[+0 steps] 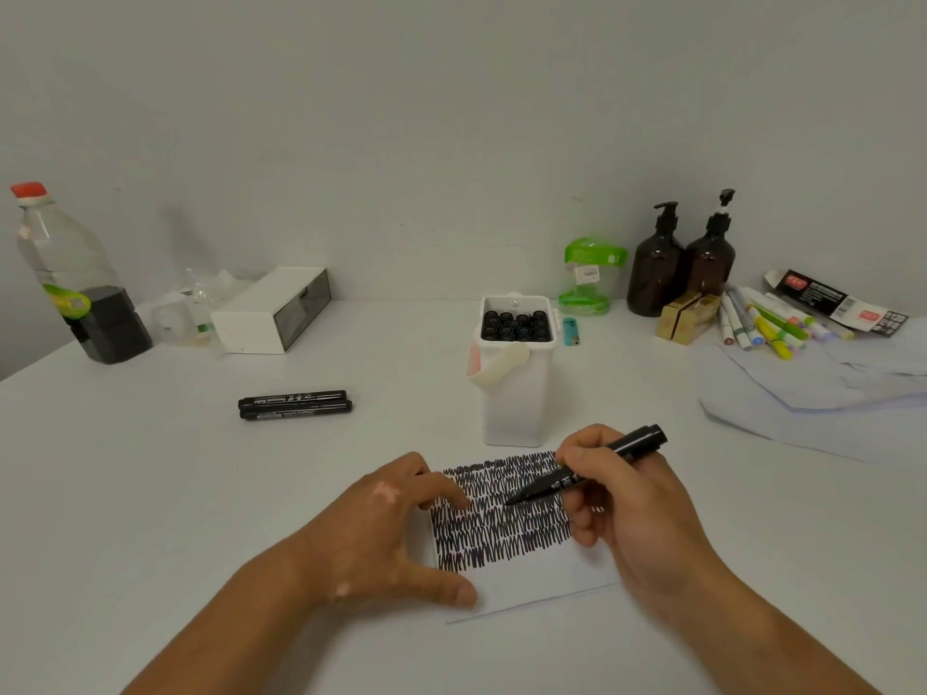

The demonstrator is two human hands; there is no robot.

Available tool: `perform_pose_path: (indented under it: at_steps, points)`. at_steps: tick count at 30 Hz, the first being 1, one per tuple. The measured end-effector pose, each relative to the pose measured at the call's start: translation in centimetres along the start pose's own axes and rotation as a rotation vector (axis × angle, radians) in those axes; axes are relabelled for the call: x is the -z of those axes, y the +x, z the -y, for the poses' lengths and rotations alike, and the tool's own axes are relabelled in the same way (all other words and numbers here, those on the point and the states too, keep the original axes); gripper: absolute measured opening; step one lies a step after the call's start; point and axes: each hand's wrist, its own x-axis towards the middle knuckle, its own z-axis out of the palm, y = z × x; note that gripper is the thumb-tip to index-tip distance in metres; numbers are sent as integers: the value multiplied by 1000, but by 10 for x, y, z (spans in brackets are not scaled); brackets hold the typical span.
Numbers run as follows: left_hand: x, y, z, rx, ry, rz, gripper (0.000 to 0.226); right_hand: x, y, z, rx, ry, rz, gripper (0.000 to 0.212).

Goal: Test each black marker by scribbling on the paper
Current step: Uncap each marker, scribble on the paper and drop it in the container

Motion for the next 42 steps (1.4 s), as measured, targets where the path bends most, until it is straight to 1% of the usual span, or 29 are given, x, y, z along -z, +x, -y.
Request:
perform_pose_path:
  at_steps: [2,3,6,8,11,16,23,28,34,39,42]
  points:
    - [0,-1,3,31,24,46,87,-3,-2,-1,-8,-9,42,26]
    - [0,-1,4,42,44,57,91,-4,-2,-2,-8,-14,56,28]
    - [-2,0,3,53,93,50,97,-9,-5,-5,-2,-60,95,22]
    - [-5,2,-1,61,109,43,99,-11,-6,-8,15,-156,119,24]
    - [-8,3,-4,65,130,46,98,-16,-9,-13,12,-278,128,29]
    - [-6,4,-6,81,157,81,98,-24,-13,-19,3,-388,191,26]
    - [-5,3,-8,100,151,113,102,-28,-15,-21,20,-553,205,21]
    - [-4,2,-9,102,140,115,103,-28,-16,-21,43,-597,204,26]
    - [-2,2,-11,110,131,127,103,-27,-17,-19,25,-629,248,12]
    - [-1,2,-13,109,139,131,101,-28,-15,-20,35,-629,199,9]
    - [-1,2,-13,113,137,134,101,-28,-15,-19,24,-631,219,11]
